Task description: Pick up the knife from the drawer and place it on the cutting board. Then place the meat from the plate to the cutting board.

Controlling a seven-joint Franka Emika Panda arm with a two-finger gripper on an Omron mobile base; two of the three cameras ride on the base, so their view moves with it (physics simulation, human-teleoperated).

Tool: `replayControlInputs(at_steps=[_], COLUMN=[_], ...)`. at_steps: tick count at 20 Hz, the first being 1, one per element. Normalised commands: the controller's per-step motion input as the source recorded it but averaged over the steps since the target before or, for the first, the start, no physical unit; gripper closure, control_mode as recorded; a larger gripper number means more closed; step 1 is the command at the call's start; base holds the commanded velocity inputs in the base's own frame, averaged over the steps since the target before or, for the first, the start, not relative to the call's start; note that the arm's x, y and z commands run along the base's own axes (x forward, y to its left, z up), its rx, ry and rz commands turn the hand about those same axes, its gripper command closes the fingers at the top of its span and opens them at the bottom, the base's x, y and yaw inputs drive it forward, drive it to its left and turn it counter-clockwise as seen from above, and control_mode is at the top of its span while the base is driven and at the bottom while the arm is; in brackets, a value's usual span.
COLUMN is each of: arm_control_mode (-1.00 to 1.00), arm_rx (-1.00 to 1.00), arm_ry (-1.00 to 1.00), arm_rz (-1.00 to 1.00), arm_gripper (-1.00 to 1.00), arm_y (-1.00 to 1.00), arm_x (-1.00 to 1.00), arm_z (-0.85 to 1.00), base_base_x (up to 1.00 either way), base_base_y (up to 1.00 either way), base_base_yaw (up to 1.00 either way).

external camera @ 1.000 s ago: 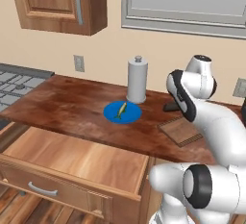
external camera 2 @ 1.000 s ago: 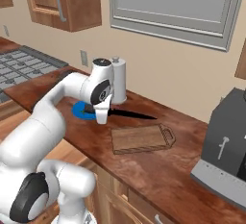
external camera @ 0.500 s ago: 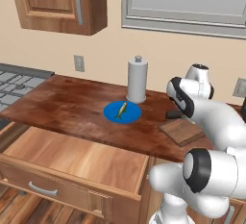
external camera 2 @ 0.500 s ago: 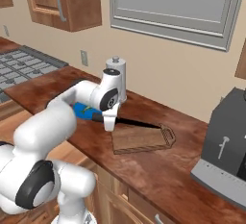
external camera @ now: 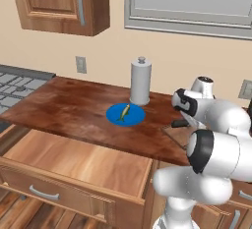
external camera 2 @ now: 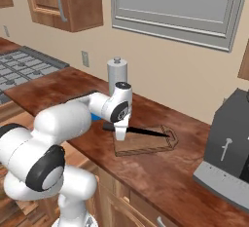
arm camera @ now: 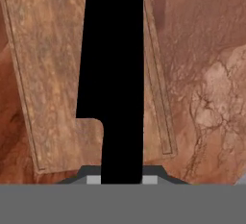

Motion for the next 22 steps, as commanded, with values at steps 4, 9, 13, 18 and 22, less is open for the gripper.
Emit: replayControlInputs(at_steps=[4, 9, 13, 18, 22], arm_control_mode=[-1.00, -1.00, -1.00, -1.00, -1.00], arm_rx=[0.00, 0.00, 0.00, 0.00, 0.00], arm_ry=[0.00, 0.05, 0.05, 0.02, 0.00], arm_rz=[0.00, 0.00, 0.00, 0.00, 0.00], arm_gripper=[1.00, 1.00, 1.00, 1.00, 1.00], arm_y=[-0.23, -0.03, 0.00, 0.00, 0.00], arm_x=[0.29, 0.04, 0.07, 0.07, 0.02], arm_z=[-0.34, -0.18, -0.21, -0.11, 0.00], base_base_x=[0.00, 0.00, 0.00, 0.00, 0.00], base_base_y=[0.00, 0.00, 0.00, 0.00, 0.00], base_base_yaw=[0.00, 0.00, 0.00, 0.00, 0.00])
